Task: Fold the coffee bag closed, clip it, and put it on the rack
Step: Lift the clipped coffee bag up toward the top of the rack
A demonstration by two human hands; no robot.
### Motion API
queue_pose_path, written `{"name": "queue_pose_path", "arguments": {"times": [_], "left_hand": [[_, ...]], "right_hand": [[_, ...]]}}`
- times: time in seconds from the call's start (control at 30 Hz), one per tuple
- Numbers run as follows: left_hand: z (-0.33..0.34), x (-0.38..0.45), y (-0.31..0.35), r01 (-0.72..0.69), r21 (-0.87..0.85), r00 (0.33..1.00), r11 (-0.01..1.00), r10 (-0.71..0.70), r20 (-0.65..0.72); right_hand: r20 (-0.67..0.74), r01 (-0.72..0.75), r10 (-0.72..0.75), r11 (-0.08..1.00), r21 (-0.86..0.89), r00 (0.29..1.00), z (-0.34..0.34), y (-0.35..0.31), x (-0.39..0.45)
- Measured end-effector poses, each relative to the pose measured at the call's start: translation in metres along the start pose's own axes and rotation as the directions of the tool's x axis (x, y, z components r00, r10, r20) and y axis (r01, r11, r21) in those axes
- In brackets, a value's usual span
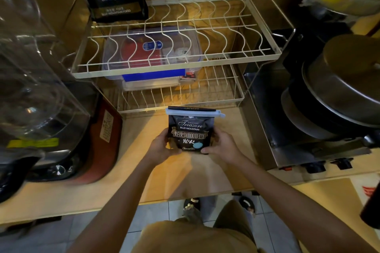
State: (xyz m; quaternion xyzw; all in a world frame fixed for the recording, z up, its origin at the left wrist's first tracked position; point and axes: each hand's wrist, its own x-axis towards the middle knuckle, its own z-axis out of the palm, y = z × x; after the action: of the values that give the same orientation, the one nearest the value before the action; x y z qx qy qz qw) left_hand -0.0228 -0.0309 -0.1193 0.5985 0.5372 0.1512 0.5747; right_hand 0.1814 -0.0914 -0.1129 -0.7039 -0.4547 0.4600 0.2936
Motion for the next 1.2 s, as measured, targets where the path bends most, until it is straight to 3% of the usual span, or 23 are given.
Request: {"name": "queue_pose_path", "arguments": {"times": [0.1, 0.23, 0.47, 0.67, 0.8, 1.0, 1.2], "left_hand": [[0.003, -0.001, 0.007, -0.029, 0.107, 0.998, 0.994, 0.036, -0.06], [-0.002, -0.014, 0.029, -0.101, 0.293, 0.993, 0.951, 0.116, -0.036], [-0.033, -0.05, 0.096, -0.274, 0.548, 0.947, 0.791, 0.32, 0.013], [-0.062, -0.074, 0.167, -0.439, 0.524, 0.845, 0.729, 0.534, -0.035], [-0.081, -0.084, 0.211, -0.457, 0.52, 0.815, 0.722, 0.574, -0.081], [-0.112, -0.084, 0.265, -0.517, 0.471, 0.772, 0.715, 0.627, -0.105], [-0.137, -0.066, 0.305, -0.603, 0.347, 0.701, 0.718, 0.685, -0.199]], "right_hand": [[0.013, 0.004, -0.004, 1.0, -0.028, 1.0, -0.006, -0.002, 0.001], [0.054, 0.039, -0.033, 0.994, -0.097, 0.998, -0.024, -0.017, -0.009], [0.088, 0.263, -0.25, 0.942, -0.209, 0.964, -0.063, -0.078, -0.042], [0.068, 0.418, -0.414, 0.876, -0.242, 0.908, -0.106, -0.144, -0.052], [0.06, 0.47, -0.469, 0.858, -0.208, 0.881, -0.13, -0.187, -0.054], [0.037, 0.552, -0.551, 0.833, -0.04, 0.834, -0.159, -0.241, -0.042], [-0.078, 0.599, -0.595, 0.788, 0.142, 0.8, -0.172, -0.282, -0.021]]}}
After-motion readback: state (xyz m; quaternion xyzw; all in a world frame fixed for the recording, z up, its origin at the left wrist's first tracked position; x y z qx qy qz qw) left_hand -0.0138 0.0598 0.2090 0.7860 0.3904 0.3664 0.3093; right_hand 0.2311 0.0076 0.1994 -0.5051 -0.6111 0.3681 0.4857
